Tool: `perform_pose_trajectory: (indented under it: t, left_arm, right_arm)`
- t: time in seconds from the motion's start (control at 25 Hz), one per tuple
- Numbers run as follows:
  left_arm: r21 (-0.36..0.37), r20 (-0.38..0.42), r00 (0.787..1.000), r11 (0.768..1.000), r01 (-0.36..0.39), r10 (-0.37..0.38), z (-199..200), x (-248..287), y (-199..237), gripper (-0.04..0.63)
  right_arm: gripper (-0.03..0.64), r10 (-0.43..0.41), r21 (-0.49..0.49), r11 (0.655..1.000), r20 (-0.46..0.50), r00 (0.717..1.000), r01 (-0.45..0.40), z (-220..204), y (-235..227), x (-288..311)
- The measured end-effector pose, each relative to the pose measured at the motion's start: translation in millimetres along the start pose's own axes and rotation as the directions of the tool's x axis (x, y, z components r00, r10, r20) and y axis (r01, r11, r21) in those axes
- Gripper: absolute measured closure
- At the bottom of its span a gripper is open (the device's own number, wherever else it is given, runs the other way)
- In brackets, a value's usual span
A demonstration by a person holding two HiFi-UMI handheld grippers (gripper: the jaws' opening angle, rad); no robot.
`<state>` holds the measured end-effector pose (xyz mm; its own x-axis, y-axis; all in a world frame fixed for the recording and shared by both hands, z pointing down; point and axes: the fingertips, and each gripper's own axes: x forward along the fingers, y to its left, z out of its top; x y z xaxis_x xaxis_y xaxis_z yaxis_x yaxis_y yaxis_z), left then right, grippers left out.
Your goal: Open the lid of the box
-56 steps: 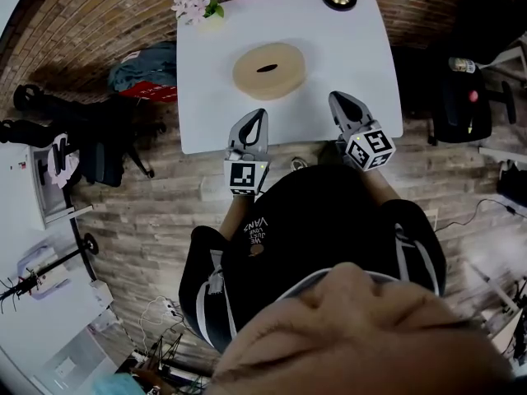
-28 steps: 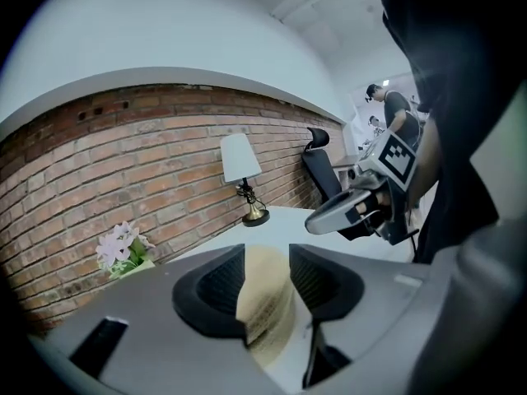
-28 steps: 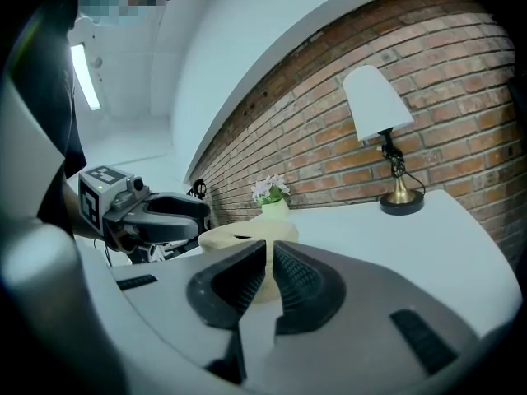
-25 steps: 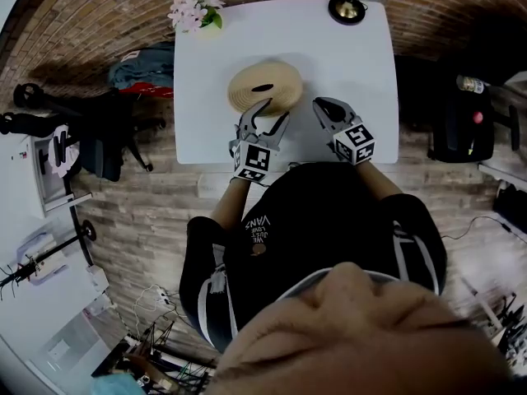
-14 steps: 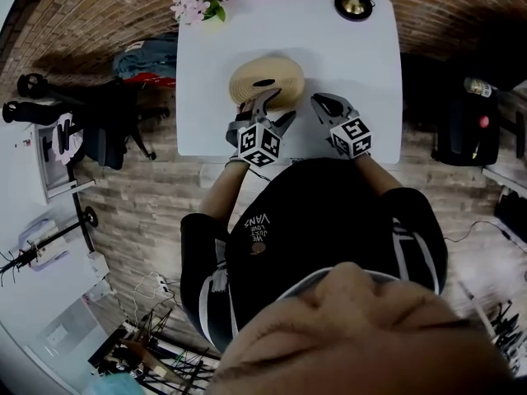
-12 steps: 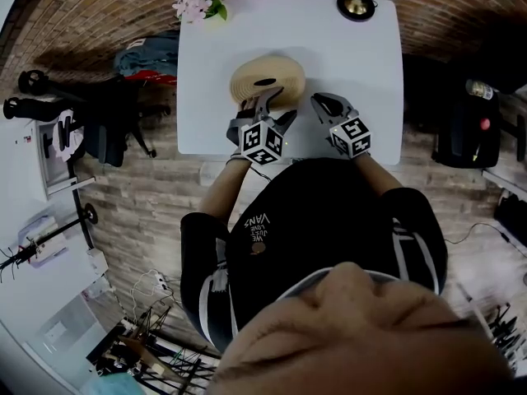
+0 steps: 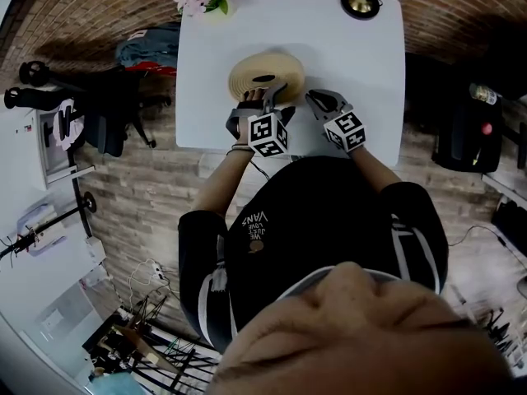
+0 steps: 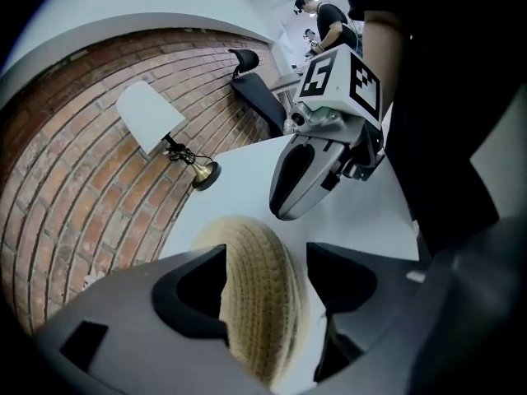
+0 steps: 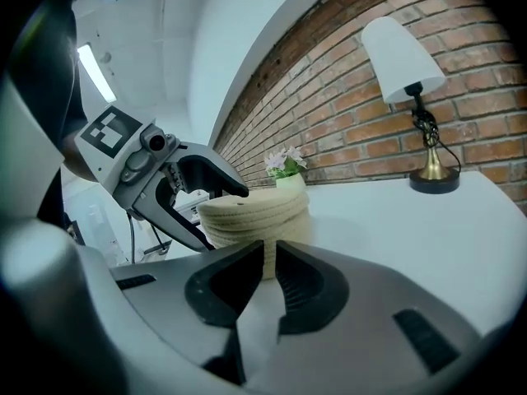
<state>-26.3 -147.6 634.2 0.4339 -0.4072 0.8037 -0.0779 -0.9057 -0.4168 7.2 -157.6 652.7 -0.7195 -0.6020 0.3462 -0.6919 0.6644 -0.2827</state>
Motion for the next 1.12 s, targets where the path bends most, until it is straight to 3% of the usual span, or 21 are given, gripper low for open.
perform_pose_trajectory:
  t: [0.12,0.36,0.52,1.12]
  left_arm:
    - [-0.003,-0.024,1.000,1.000,0.003,-0.003,-3.2,4.1,0.6,0.299]
    - [-0.020,-0.046,0.999,1.000,0.009,-0.010,-6.0,5.4,1.0,0.323]
    - [-0.028,-0.053,0.999,1.000,0.003,-0.004,-6.3,5.9,2.5,0.371]
    - [-0.074,-0.052,0.999,0.997,0.002,-0.006,-5.1,5.9,5.3,0.402]
  right_arm:
    - [0.484,0.016,-0.016,1.000,-0.024,1.000,-0.016,-3.4,0.9,4.9]
    - [0.377,0.059,-0.081,0.995,-0.080,0.995,-0.066,-14.8,5.3,14.5]
    - [0.357,0.073,-0.118,0.989,-0.095,0.993,-0.084,-17.0,2.8,21.2]
    - [0.337,0.158,-0.165,0.971,-0.097,0.983,-0.172,-12.6,3.9,38.9]
